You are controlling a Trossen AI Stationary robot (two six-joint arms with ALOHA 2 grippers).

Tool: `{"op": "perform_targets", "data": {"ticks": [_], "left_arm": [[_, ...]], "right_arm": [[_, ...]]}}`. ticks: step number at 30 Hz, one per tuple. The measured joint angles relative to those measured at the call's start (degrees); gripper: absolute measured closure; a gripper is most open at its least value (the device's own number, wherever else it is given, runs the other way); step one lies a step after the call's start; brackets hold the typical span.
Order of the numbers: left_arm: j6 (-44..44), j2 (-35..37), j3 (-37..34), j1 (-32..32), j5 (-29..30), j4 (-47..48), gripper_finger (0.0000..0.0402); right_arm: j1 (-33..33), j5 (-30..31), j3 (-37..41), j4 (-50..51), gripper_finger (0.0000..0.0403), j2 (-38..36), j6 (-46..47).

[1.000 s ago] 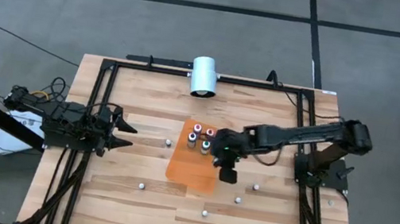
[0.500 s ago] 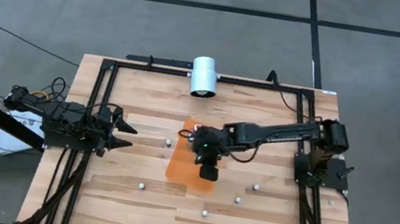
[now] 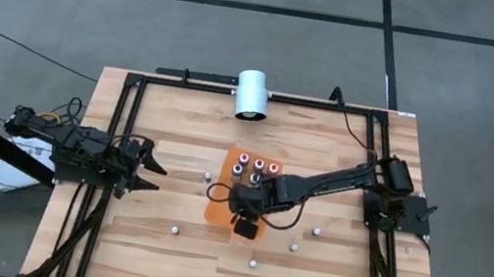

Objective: Pick & Place food coloring
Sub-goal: Put the top small green food coloring bottle into the orange bin

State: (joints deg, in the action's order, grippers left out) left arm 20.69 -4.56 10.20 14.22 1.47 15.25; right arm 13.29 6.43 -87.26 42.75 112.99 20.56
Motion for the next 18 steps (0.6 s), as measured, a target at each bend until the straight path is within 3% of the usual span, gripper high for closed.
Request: {"op": "perform_targets", "data": {"ticks": [18], "left_arm": [[0.0,0.04,0.0,0.02,-0.21,1.29,0.0161]], "right_arm": [[1.67,-0.04,0.2,5.73,0.0332,4.66,4.96]]}}
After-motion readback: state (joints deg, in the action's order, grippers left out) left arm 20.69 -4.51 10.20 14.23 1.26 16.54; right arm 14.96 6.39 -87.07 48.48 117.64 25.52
